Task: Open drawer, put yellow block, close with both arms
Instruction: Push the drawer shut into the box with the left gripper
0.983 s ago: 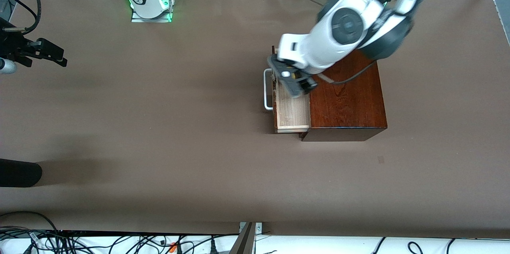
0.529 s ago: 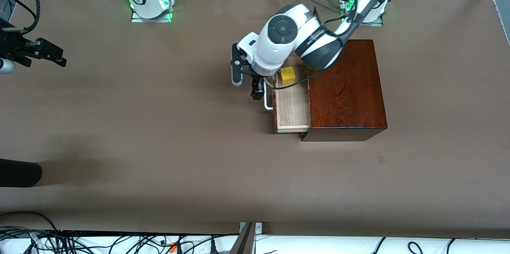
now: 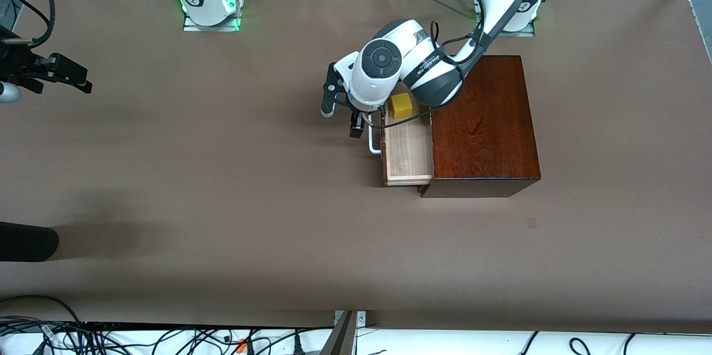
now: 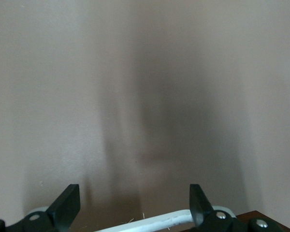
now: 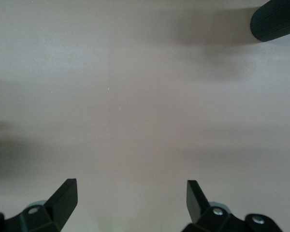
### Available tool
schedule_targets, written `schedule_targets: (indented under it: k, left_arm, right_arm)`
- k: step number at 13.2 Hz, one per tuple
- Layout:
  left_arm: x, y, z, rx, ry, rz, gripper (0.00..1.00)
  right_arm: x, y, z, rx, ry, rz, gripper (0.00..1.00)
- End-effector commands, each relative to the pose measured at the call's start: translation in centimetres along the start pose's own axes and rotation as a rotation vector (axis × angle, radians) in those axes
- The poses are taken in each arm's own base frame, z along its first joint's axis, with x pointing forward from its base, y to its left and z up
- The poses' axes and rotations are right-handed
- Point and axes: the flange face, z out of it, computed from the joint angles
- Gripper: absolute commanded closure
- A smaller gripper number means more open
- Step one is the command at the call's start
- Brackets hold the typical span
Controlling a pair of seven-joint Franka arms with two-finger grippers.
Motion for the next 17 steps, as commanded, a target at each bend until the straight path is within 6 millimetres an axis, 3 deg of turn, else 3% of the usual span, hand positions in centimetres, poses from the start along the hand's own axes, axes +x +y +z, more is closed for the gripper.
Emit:
schedule_targets:
  k: [1,8,10,15,17]
  left_arm:
    - [-1.1,-0.2,1.0,-0.015,-0.035,0.045,0.0]
    - [-5.9,-1.4,0.4,-0.117,-0.136,-0.016,0.0]
    - [-7.5,-2.0,-0.7,-0.119,-0.155,-0.044,0.0]
    - [-9.2,-2.1,-0.9,-0.141,-0.214,-0.107,0.0]
    - [-11.5,-2.7,-1.6,-0.164,-0.24,-0.15,0.0]
  right_arm:
    - [-0.7,0.1,-0.8,0.014,0.007,0.005,0.0]
    - [-0.7,0.0,-0.7,0.014,0.005,0.004,0.0]
    - [-0.7,0.1,-0.7,0.014,0.004,0.004,0.0]
    - [-0.7,0.1,-0.8,0.014,0.006,0.001,0.0]
    - [-0.7,-0.1,-0.8,0.014,0.004,0.001,0.0]
